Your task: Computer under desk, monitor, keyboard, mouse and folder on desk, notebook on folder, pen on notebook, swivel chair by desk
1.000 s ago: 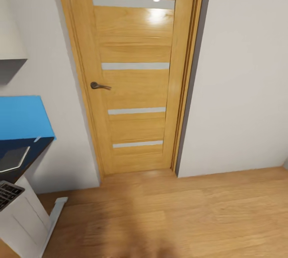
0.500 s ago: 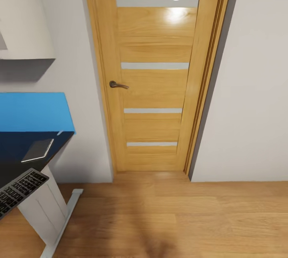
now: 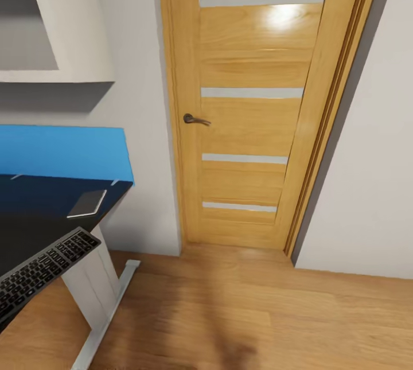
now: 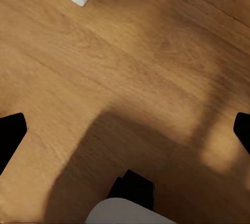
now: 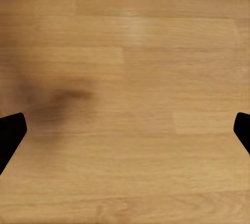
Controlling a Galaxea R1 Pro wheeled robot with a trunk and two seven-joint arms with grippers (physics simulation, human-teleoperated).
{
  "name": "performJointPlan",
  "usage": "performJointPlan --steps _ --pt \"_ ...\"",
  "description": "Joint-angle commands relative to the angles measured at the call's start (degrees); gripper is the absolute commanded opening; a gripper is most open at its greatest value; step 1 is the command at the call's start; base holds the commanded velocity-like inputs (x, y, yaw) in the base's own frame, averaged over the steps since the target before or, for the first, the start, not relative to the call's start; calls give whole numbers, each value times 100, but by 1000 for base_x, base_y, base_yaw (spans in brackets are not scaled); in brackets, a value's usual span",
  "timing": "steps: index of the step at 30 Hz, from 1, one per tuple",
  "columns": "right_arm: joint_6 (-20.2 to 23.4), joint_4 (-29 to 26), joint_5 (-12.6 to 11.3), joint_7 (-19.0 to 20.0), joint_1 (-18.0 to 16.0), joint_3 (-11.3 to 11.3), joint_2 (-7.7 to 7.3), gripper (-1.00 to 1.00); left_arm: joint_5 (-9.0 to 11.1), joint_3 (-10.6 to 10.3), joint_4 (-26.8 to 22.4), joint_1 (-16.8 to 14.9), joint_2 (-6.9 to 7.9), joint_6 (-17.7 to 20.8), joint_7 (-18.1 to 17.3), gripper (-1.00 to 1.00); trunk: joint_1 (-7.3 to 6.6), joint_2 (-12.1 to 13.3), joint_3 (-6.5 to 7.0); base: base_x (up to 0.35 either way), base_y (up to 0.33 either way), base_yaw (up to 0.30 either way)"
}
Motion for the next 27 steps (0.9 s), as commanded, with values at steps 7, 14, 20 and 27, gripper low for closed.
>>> performJointPlan --steps 7,14,20,27 --pt "7 -10 5 -57 1 57 0 100 14 -48 1 -3 -1 -9 33 100 -1 -3 -31 0 0 259" --pt "18 -10 6 -52 1 61 -3 100 11 -48 0 -3 -3 -9 33 100 -1 -3 -52 0 0 260" --pt "51 -10 7 -52 1 64 -1 100 10 -48 0 -3 -6 -9 33 100 -1 -3 -67 0 0 261" --pt "68 -10 101 -47 1 145 3 100 12 -48 0 -3 -4 -9 35 100 -1 -3 -71 0 0 267"
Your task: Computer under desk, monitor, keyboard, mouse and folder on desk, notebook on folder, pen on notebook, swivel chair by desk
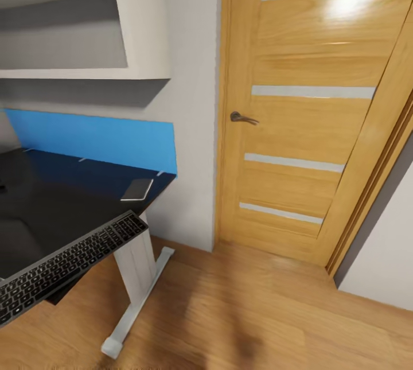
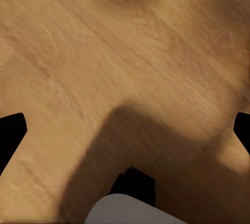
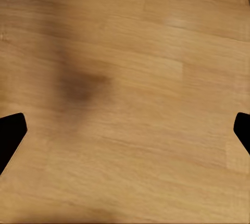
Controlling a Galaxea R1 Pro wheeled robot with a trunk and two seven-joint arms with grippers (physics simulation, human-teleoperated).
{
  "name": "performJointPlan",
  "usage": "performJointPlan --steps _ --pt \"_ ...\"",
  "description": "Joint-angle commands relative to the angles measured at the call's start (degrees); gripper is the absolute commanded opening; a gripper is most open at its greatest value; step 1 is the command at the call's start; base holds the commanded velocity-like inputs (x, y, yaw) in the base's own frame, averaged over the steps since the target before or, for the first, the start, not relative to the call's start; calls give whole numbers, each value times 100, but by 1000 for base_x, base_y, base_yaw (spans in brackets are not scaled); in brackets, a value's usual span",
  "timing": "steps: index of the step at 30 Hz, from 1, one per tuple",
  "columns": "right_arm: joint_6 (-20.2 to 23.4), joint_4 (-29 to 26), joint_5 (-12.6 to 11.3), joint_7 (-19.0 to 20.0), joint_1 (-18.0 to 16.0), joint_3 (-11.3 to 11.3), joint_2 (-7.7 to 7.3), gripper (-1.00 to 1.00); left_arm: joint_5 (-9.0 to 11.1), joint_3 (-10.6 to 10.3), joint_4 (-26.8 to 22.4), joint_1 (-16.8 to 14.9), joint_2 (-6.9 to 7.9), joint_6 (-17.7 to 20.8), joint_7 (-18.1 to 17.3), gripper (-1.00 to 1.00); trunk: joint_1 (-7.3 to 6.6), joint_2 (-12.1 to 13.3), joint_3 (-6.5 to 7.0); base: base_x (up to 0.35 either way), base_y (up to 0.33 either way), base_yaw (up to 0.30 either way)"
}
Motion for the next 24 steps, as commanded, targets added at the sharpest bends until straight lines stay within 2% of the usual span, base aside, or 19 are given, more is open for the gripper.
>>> performJointPlan --steps 1,11,24 --pt "1 -13 27 -61 1 61 -3 100 17 -48 0 -3 -2 -9 32 100 -1 -2 -6 0 0 269" --pt "4 -13 177 -55 1 111 -1 100 20 -48 -1 -3 -4 -14 31 100 -1 -2 -6 0 0 259" --pt "11 -13 175 -47 2 104 -6 100 23 -46 -1 -3 5 -25 30 100 -1 -2 -6 0 0 52"
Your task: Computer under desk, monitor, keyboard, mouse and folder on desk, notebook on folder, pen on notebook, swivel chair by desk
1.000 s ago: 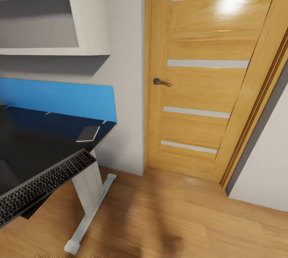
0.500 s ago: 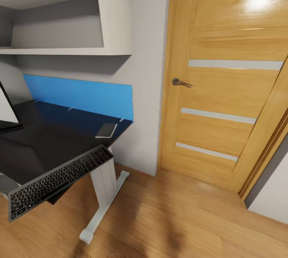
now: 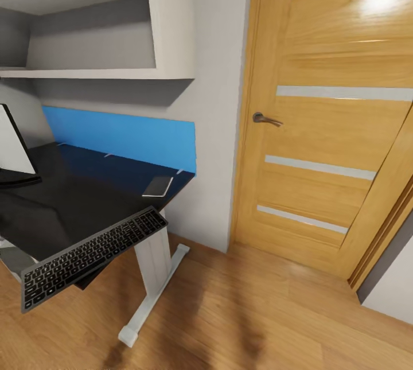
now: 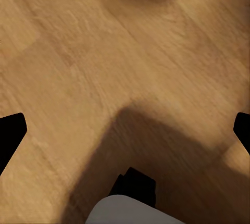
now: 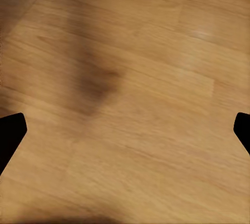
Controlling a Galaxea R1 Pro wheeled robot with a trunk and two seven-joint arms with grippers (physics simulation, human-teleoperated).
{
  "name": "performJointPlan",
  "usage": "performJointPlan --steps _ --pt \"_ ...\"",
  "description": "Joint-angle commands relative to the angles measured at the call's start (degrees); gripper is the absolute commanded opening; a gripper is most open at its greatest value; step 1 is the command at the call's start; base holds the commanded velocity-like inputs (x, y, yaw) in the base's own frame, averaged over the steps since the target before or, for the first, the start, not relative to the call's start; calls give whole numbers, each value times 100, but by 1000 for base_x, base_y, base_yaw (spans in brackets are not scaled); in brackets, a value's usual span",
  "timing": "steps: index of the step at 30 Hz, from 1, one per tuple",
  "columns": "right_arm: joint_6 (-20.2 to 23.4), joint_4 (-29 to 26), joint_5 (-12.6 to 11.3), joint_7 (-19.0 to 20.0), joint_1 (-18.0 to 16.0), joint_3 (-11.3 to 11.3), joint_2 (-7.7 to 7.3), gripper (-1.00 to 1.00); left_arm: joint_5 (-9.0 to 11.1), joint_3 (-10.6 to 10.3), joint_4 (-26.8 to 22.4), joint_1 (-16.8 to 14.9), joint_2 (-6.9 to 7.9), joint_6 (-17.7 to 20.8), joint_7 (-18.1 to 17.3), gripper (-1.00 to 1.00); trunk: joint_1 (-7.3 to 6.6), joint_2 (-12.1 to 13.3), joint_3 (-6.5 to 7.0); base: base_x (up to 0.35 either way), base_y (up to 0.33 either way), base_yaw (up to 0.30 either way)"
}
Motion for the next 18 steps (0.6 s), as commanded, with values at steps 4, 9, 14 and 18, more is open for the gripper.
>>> performJointPlan --steps 4,9,14,18 --pt "2 -11 2 -63 -1 54 0 100 14 -50 -2 -2 -2 -9 33 100 -1 -2 -5 0 0 95" --pt "4 -11 1 -66 -1 50 -2 100 9 -51 -2 -2 -2 -10 33 100 -1 -2 -5 0 -50 183" --pt "8 -11 6 -63 -1 43 -6 100 8 -46 -2 -2 13 -12 33 100 -1 -2 -5 0 -230 233" --pt "10 -11 9 -60 -1 49 -3 100 8 -44 -2 -2 19 -11 33 100 -1 -2 -5 0 -261 244"
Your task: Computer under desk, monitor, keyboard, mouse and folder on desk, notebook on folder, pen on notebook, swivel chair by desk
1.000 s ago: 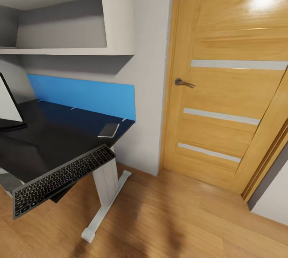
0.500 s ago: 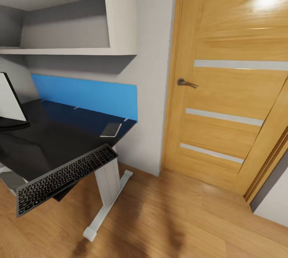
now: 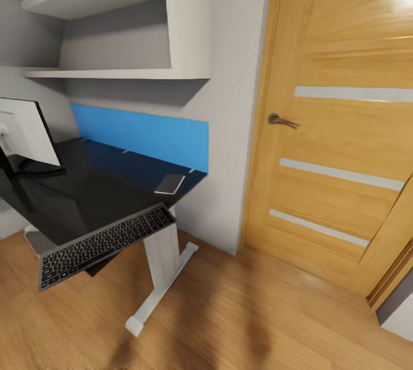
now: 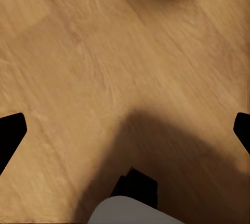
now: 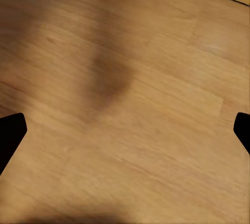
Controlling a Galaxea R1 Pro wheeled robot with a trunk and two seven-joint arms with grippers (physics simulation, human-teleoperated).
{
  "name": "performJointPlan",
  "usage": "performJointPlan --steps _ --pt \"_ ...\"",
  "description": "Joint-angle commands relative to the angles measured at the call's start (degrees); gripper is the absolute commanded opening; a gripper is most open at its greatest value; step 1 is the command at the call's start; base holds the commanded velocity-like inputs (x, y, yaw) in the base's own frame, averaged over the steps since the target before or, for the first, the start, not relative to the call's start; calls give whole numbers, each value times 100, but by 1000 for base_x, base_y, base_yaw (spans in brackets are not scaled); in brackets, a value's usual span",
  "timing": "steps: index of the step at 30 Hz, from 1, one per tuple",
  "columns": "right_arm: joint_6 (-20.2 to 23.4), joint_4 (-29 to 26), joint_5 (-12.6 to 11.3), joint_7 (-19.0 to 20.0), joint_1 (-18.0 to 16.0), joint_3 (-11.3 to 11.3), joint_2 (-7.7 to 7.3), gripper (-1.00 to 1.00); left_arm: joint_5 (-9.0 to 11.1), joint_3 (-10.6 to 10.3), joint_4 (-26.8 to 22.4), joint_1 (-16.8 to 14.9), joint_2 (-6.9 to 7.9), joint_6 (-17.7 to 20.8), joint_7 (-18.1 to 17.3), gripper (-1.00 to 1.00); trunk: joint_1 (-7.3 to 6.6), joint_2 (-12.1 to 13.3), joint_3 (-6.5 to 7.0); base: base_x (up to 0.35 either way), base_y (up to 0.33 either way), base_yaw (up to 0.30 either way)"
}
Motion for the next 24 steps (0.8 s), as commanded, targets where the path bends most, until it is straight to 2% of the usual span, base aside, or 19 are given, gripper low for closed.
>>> performJointPlan --steps 1,24 --pt "4 -14 3 -59 1 49 0 100 15 -49 0 -3 2 -11 35 100 -1 -2 -5 0 -154 247" --pt "-2 -14 3 -58 1 57 -2 100 30 -48 1 -3 12 -11 35 100 -1 -2 -5 0 -21 249"
